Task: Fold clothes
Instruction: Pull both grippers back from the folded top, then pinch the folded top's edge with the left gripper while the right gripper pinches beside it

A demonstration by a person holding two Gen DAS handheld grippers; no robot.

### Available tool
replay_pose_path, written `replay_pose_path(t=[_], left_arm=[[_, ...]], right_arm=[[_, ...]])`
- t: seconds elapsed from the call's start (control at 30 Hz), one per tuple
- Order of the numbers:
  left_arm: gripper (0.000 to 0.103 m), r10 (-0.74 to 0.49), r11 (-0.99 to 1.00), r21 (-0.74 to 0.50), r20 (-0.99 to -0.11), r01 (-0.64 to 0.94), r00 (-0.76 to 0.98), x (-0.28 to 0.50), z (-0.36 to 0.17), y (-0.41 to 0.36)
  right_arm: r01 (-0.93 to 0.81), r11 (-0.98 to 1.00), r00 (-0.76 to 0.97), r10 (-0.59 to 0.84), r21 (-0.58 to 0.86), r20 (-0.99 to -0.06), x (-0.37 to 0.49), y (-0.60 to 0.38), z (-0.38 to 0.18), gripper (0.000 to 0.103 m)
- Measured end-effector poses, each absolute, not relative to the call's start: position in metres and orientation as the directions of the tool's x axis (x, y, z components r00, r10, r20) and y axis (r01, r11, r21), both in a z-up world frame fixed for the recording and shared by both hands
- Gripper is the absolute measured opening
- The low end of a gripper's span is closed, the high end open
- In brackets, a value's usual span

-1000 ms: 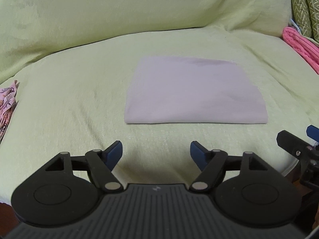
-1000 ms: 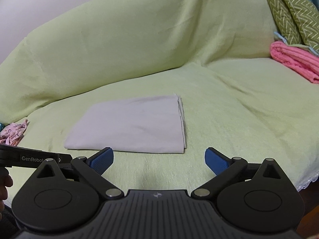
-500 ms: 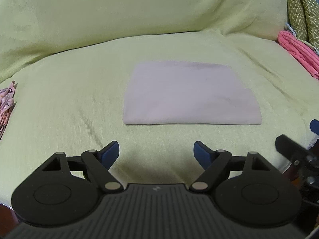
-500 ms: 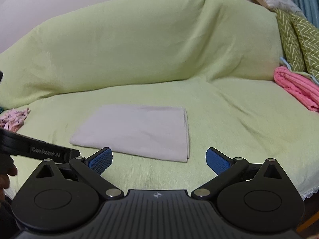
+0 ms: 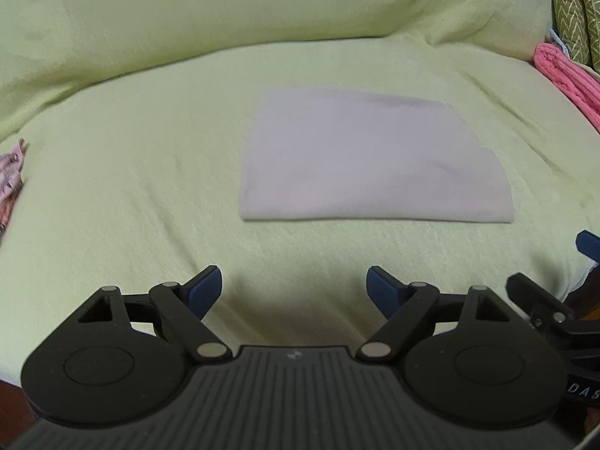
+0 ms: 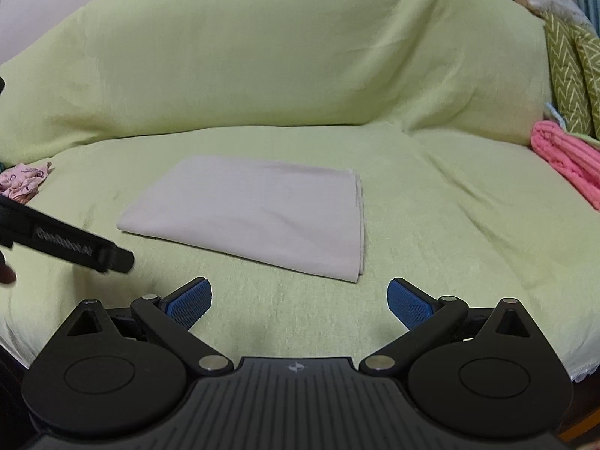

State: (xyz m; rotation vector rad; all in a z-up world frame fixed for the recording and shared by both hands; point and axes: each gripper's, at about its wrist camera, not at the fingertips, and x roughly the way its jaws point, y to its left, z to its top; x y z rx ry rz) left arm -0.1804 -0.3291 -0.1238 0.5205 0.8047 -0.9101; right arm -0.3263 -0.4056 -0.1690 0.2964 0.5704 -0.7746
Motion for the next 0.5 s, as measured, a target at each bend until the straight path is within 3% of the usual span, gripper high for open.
replay_pose_path(t=[0.23, 0.33, 0.4, 0.5], left_arm=[[0.082, -0.516, 0.569, -0.054, -0.8, 0.821, 0.305, -0.123, -0.113, -0.315], [0.082, -0.548, 0.577, -0.184, -0.809, 0.796, 0.211, -0.091, -0.115, -0.315], [0.081, -0.563, 0.586, -0.264, -0.813, 0.766, 0.15, -0.069, -0.118, -0.317], [0.081, -0.573, 0.6, -0.343, -0.815, 0.723, 0.089, -0.041, -0.125, -0.321]], right_arm=[[0.565, 0.806, 0.622, -0.555, -0.174, -0.552, -0.29, -0.396, -0.169, 0.101], [0.379, 0.838, 0.663, -0.542, -0.392, -0.517, -0.254, -0.379, -0.18, 0.085], [0.253, 0.813, 0.691, -0.531, -0.524, -0.49, -0.228, -0.368, -0.191, 0.067], [0.108, 0.785, 0.725, -0.482, -0.611, -0.492, -0.193, -0.363, -0.206, 0.059]])
